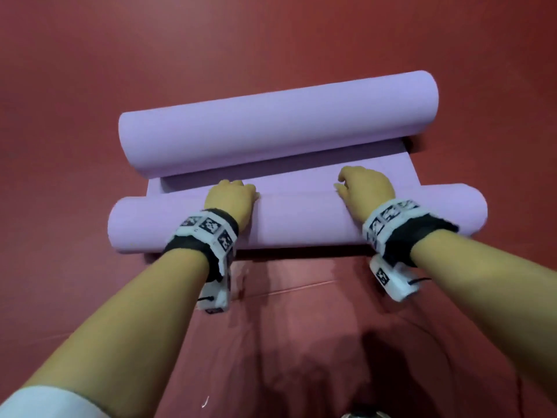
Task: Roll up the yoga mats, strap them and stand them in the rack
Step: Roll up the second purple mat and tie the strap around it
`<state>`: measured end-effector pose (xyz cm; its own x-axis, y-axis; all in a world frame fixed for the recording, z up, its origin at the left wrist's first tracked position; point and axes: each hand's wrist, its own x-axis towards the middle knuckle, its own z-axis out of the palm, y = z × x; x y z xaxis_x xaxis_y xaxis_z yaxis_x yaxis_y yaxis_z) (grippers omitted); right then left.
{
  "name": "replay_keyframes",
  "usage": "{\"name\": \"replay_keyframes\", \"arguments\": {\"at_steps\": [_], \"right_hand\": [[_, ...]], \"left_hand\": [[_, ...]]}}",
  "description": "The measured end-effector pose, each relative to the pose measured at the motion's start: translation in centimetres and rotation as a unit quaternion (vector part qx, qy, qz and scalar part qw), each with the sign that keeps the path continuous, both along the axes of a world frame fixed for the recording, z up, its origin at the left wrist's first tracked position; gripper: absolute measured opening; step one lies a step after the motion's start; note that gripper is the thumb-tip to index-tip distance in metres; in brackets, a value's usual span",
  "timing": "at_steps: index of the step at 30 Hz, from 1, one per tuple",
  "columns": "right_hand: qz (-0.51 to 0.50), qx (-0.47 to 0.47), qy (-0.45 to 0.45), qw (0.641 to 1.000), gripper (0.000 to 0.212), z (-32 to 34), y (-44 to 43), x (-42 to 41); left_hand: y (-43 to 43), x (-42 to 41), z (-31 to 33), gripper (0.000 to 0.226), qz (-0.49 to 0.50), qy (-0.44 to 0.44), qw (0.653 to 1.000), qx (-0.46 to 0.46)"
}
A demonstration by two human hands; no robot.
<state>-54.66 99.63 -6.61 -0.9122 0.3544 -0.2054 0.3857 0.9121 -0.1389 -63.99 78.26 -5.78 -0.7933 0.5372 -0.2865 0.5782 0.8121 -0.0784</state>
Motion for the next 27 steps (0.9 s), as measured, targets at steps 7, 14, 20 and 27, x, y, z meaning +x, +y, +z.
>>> {"name": "replay_keyframes", "arguments": {"at_steps": [7,14,20,27], "right_hand": [[0.154,0.046,-0.062,0.985,0.11,-1.7,-3.5,3.6],[0.206,0.086,-0.141,0.964,0.105,0.3,-2.8,1.8],[0.261,-0.012,-0.264,0.928,0.099,0.8,-3.9,2.7],[0.225,-0.091,-0.361,0.901,0.089,1.3,-3.1,-1.3]], "left_hand": [[-1.3,2.5,-2.4,0.121,-0.091,-0.075,0.991,-0.06],[-0.3,1.5,-0.8,0.092,-0.064,-0.134,0.989,-0.027],[-2.3,4.6,-1.4,0.061,-0.012,-0.355,0.935,-0.015],[-1.7,1.5,-2.4,0.082,0.072,-0.443,0.893,-0.015]]}}
